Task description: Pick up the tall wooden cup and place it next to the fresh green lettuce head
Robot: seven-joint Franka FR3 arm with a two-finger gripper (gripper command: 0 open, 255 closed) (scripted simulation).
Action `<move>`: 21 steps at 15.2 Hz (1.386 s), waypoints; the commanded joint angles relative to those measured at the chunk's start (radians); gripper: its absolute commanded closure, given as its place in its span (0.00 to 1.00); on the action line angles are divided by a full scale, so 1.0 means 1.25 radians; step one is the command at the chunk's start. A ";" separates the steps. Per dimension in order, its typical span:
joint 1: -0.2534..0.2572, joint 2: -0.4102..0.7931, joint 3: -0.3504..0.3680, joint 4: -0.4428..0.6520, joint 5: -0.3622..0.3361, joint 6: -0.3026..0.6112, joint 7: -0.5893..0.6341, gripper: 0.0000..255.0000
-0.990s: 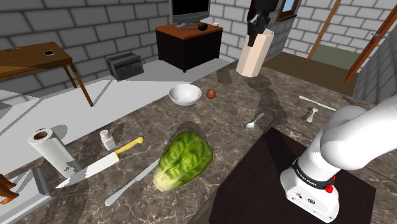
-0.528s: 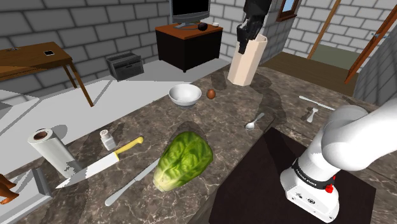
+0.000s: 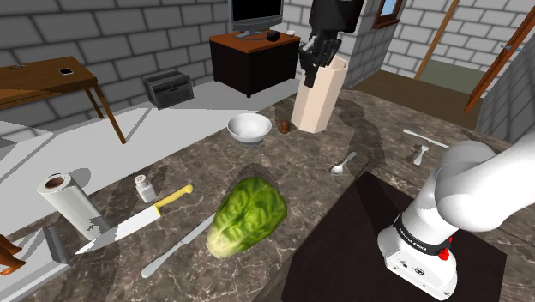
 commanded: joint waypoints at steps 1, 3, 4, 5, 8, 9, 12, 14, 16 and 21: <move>0.011 0.008 0.033 0.018 0.013 -0.008 0.042 1.00; 0.021 0.018 0.065 0.030 0.024 -0.008 0.081 1.00; 0.026 0.025 0.081 0.037 0.030 -0.008 0.101 1.00; 0.030 0.032 0.098 0.046 0.034 -0.008 0.121 1.00; 0.043 0.059 0.148 0.075 0.046 -0.007 0.182 1.00; 0.047 0.070 0.164 0.087 0.049 -0.007 0.203 1.00; 0.057 0.109 0.216 0.128 0.052 -0.006 0.267 1.00; 0.062 0.140 0.252 0.159 0.050 -0.006 0.310 1.00; 0.067 0.175 0.289 0.195 0.044 -0.006 0.356 1.00; 0.082 0.285 0.386 0.302 0.002 -0.013 0.479 1.00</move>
